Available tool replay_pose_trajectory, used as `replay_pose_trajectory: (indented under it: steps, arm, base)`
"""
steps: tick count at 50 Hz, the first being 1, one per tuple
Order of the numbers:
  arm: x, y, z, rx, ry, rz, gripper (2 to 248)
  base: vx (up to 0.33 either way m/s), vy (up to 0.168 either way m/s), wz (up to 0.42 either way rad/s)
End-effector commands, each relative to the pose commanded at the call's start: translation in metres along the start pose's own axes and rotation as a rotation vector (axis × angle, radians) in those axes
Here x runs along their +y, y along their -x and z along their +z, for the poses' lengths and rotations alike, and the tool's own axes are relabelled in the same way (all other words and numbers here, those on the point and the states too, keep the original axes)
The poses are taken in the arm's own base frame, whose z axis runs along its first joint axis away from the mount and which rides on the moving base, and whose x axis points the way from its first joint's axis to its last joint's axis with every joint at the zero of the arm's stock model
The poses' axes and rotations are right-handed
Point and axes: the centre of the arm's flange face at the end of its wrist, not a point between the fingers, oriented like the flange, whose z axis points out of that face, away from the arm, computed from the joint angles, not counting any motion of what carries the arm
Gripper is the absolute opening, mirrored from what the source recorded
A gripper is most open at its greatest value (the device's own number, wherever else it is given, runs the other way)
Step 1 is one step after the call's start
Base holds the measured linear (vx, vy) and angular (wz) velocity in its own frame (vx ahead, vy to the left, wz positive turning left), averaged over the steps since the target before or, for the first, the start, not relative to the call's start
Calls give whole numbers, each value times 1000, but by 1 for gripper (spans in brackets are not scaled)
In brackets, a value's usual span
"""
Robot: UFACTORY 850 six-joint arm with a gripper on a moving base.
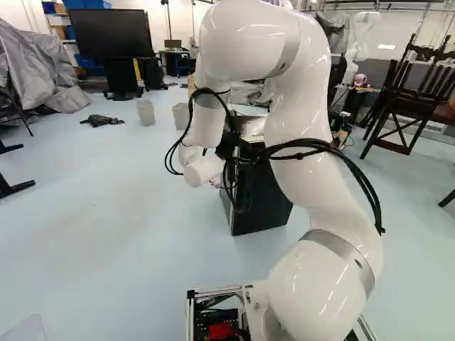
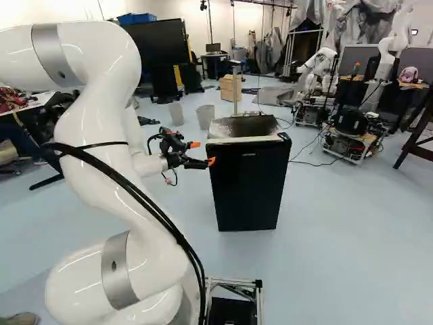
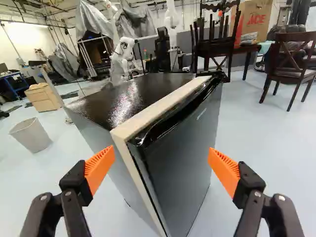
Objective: Grab a drink from the fridge
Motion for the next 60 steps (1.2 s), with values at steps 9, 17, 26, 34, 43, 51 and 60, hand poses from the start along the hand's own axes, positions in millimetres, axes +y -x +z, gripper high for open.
replay_pose_trajectory:
  steps: [9,17,26,34,43,51,60]
  arm:
    - [-2,0,2,1,2,3,247]
    - [-1,2,3,0,5,-1,247]
    - [0,12,6,-5,11,-18,247]
    - [1,18,9,-7,16,-28,247]
    - [0,19,11,-7,20,-28,247]
    - [0,19,13,-6,24,-25,247]
    - [-1,19,16,-4,28,-22,247]
  base:
    - [0,0,0]
    - [0,0,0]
    - [0,0,0]
    - [0,0,0]
    - [0,0,0]
    - [0,0,0]
    - [0,0,0]
